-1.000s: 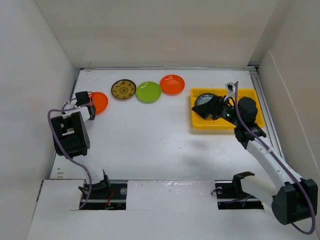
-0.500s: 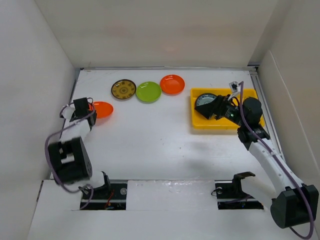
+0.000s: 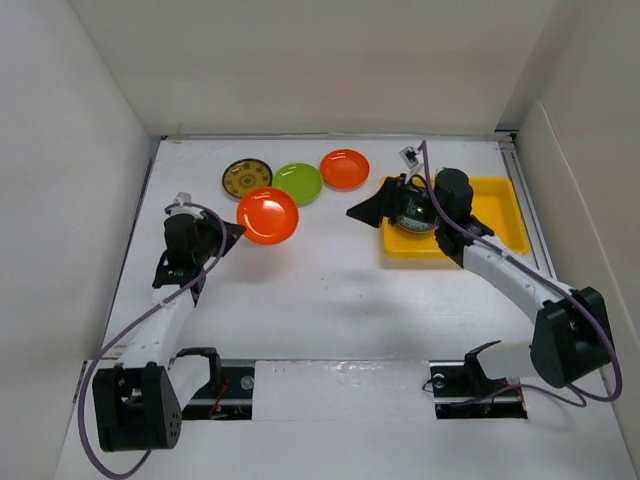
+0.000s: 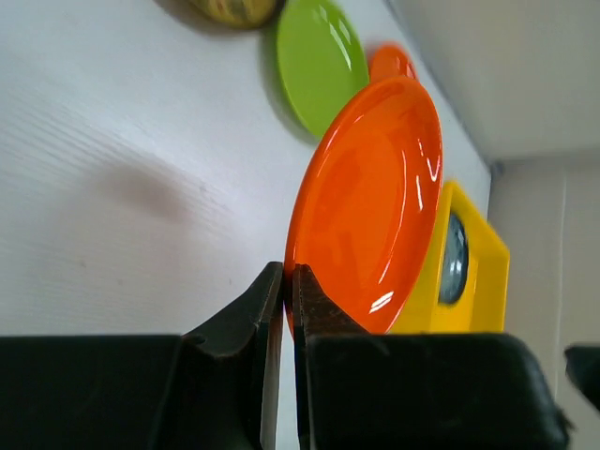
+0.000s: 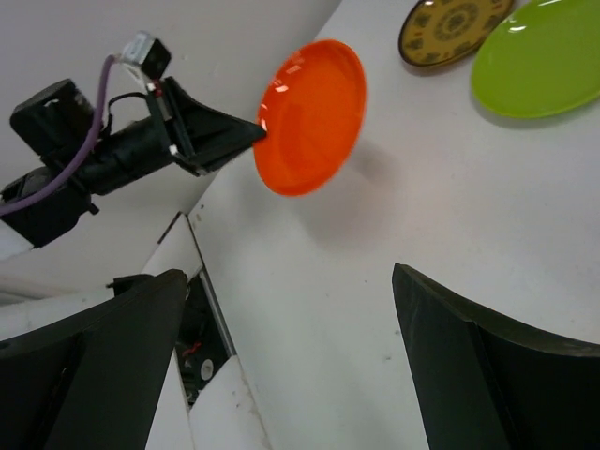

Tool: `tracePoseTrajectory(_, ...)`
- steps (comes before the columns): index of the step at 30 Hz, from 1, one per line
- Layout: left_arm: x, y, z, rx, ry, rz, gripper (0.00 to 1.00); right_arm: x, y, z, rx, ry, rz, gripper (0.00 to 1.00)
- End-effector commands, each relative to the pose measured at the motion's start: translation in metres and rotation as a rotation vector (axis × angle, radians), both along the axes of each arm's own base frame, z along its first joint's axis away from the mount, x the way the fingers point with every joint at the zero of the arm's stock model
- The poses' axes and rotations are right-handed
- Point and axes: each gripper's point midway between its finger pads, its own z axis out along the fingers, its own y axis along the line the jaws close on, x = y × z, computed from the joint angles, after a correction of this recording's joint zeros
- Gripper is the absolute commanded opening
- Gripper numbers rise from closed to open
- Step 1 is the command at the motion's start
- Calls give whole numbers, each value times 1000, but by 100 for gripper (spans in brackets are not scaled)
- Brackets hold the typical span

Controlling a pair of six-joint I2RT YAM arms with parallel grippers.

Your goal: Place the plates into the plastic bin on the countertop

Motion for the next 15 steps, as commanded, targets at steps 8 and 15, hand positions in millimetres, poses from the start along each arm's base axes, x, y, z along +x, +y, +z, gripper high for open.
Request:
tracePoseTrajectory(8,-19,-113,72,-37,-230,-531,0,39,43,16,39,-67,10,93)
tracePoseTrajectory(15,-27,-119,78,-52,-237,-578,0,33,50,2,17,-54,-16,91)
